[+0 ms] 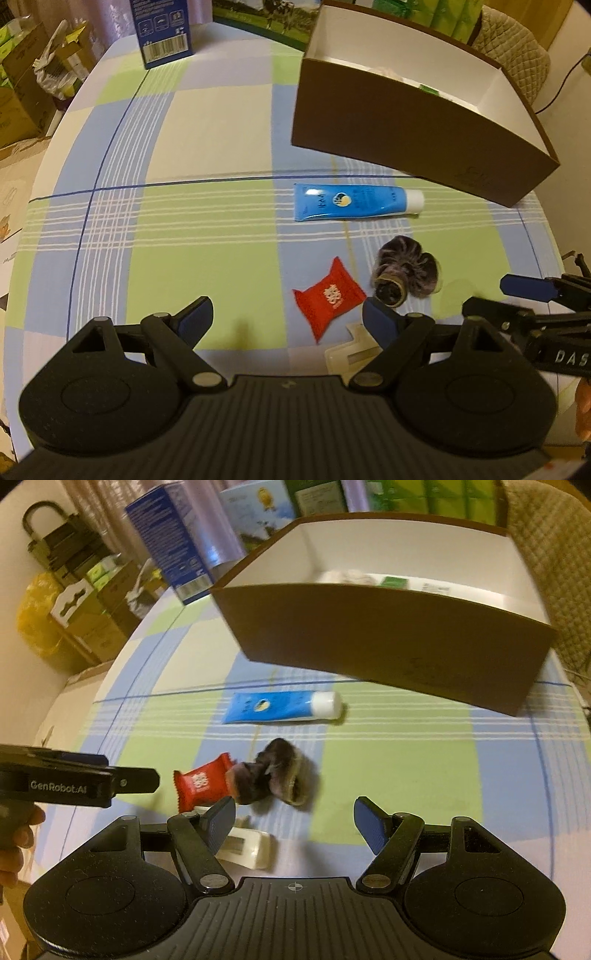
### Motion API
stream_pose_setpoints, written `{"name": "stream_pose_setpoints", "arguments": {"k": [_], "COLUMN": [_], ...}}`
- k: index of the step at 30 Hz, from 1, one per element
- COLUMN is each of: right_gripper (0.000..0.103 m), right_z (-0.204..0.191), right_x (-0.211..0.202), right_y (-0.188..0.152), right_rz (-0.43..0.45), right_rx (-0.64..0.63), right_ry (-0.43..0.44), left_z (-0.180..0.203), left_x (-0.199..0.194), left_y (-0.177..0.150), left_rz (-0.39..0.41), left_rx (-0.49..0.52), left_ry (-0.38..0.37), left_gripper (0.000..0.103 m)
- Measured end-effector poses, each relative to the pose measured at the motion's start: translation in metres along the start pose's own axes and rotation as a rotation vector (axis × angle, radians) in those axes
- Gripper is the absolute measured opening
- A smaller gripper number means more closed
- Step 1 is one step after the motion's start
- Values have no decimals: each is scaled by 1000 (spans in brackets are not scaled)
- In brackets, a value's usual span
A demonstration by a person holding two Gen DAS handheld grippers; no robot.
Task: Organize objects
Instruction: 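Move both open tools toward the red candy packet and brown scrunchie, then grasp the brown scrunchie with the right tool while the left tool grasps the red candy packet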
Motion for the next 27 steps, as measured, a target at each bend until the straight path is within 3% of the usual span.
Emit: {"name": "stream_pose_setpoints", "arguments": {"k": [22,23,24,27], "right_gripper": [68,66,54,32], "right_z": [-22,-21,-21,-18], "right_x": [69,71,72,75], "right_y": [-7,-7,-7,-9], "right_rz": [-52,-53,-50,-63], "right_rx": [-95,-99,-103,-96], "right_ry": [-23,-30,-31,-21], "left_z": [-23,-24,-23,-22], "left_x": [25,26,27,30], "left_y": [-2,-2,-3,-3], "left_rz": [-33,-34,-36,-43], "left_rx": [-16,-15,-13,-6], "left_ry": [33,31,29,20], "left_gripper": [86,86,86,85]}}
Point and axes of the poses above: each gripper's, at about its wrist camera, not at the fingertips, and x roughly the way its jaws point, z to its right, y to its top, the point moved 9 cm from there along x, roughly the way its jaws point, and after that the axes turned 11 degrees about z, right-handed, at the moved point
